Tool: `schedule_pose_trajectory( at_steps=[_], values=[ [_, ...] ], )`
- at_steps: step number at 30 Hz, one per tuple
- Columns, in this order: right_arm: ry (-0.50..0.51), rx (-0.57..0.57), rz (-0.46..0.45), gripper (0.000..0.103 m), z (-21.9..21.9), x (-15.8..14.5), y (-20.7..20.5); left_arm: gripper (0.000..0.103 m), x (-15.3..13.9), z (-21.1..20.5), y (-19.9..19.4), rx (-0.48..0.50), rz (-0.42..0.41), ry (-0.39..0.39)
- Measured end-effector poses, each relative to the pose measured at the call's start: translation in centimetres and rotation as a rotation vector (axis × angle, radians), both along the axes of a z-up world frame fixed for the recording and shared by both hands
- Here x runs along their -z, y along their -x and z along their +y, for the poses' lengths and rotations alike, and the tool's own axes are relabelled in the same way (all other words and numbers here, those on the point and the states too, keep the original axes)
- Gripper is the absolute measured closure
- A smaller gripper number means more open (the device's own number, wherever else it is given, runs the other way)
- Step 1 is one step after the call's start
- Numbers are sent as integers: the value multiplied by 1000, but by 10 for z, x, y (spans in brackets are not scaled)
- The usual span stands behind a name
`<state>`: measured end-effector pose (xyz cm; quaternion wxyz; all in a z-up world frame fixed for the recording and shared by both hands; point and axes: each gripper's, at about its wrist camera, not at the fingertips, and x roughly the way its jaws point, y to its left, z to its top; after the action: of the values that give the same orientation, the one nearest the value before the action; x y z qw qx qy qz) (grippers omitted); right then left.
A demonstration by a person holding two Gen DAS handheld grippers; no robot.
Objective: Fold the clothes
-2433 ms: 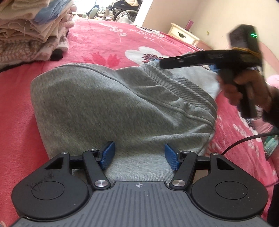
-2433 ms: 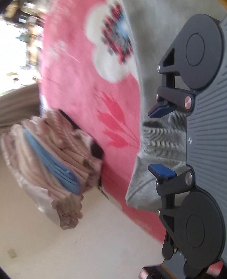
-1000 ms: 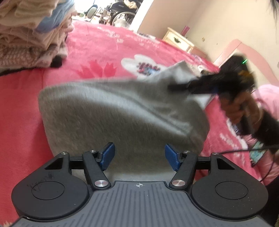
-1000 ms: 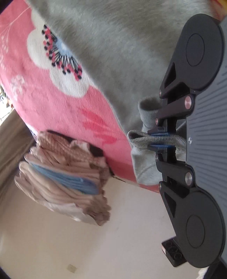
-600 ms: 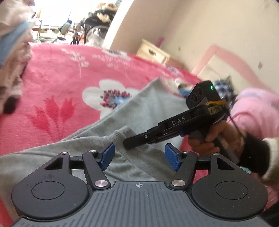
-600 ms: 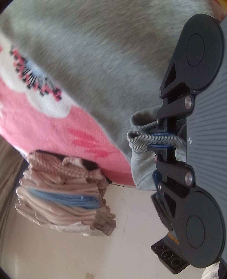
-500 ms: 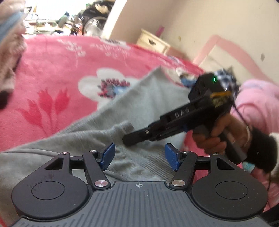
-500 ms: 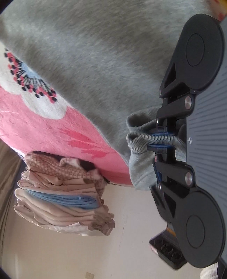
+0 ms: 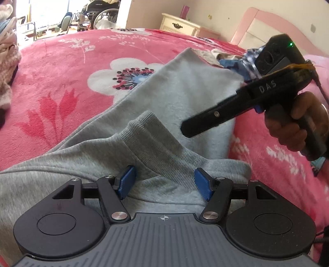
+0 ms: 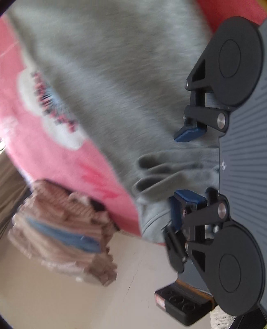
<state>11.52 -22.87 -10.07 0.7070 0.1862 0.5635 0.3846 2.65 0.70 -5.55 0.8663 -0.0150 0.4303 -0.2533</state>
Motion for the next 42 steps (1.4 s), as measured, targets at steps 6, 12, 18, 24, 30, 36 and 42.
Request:
schedule_pose_trajectory(
  at_steps=[6, 12, 18, 24, 30, 36, 42],
  values=[
    [-70, 22, 75, 34, -2, 9, -5, 39, 0, -4, -1, 10, -8, -24],
    [-53, -17, 54, 27, 19, 8, -3, 39, 2, -10, 6, 20, -43, -63],
    [-8, 16, 49, 42, 21, 10, -4, 39, 4, -9, 11, 18, -76, -56],
    [37, -21, -6, 39, 29, 6, 0, 39, 7, -9, 14, 14, -105, -52],
    [38, 41, 25, 42, 16, 4, 2, 39, 11, -5, 21, 5, -145, -21],
    [60, 11, 10, 34, 19, -1, 10, 39, 14, -3, 26, 2, -180, -4],
    [29, -27, 28, 35, 31, 6, 0, 39, 15, -3, 27, 1, -191, 0]
  ],
)
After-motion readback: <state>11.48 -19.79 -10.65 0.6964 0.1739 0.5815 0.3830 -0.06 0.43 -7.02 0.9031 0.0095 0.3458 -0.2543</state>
